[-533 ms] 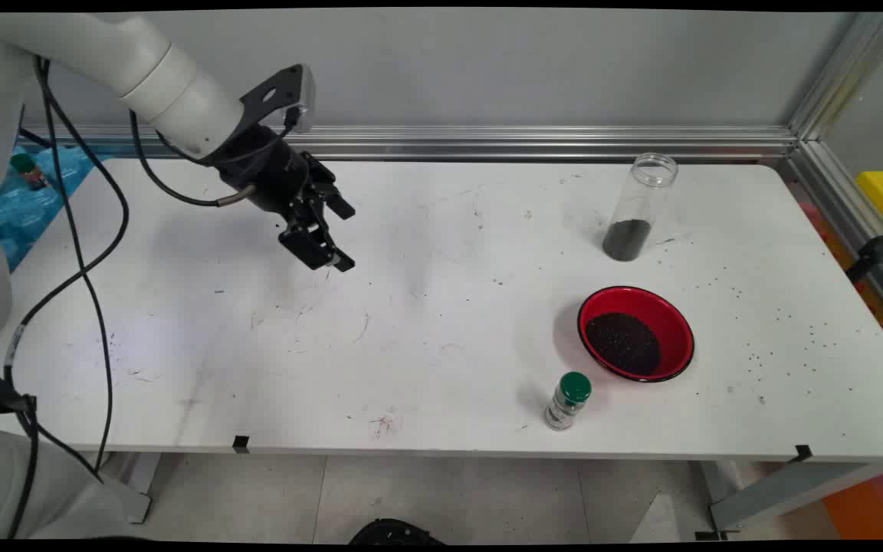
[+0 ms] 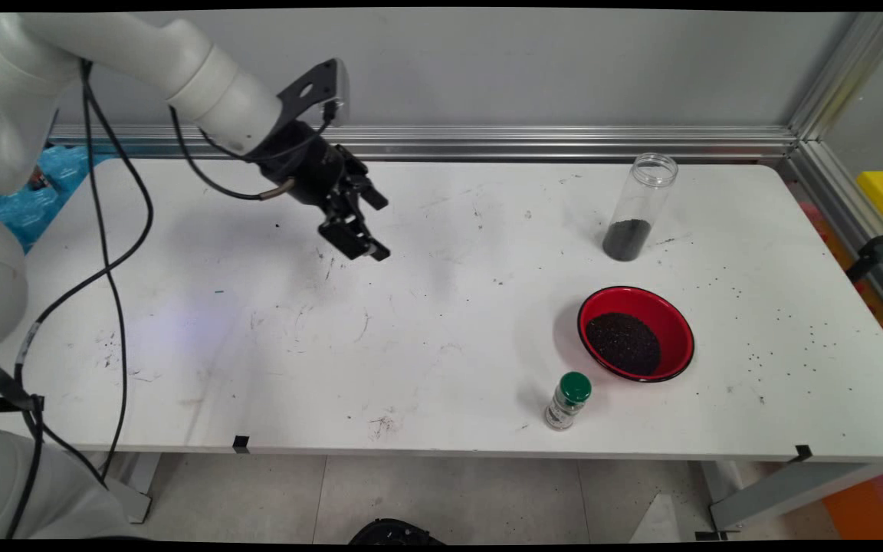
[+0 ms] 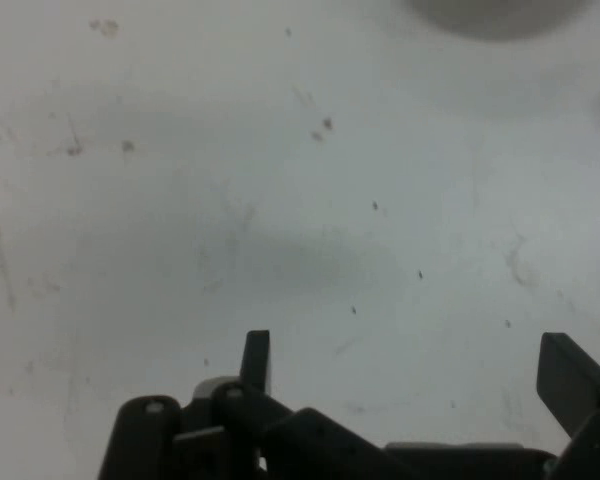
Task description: Pick up the black seasoning powder from the table
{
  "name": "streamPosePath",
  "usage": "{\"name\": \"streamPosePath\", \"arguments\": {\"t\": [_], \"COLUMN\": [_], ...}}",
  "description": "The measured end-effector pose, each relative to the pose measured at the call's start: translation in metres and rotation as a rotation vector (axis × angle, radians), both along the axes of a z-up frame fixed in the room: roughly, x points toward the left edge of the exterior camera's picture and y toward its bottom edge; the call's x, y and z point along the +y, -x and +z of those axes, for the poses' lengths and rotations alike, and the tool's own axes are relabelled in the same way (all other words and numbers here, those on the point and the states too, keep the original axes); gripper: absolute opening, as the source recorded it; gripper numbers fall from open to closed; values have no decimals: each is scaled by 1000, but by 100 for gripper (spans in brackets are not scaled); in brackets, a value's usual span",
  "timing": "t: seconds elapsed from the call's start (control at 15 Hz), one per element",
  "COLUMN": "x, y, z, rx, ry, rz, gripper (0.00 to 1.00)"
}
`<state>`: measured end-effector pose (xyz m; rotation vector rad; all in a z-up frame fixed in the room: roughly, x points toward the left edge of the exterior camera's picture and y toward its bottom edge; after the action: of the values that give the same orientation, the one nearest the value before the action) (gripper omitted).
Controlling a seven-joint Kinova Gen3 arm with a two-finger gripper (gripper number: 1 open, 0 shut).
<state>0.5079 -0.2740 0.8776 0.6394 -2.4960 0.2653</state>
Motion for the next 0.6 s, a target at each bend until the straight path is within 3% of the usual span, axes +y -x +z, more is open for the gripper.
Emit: {"name": "streamPosePath", "arguments": {"t": [0.6], "x": [-43], "y": [35], "z": [-24], "rx": [59], "ry": [45], "rz": [0], "gripper": [100]}}
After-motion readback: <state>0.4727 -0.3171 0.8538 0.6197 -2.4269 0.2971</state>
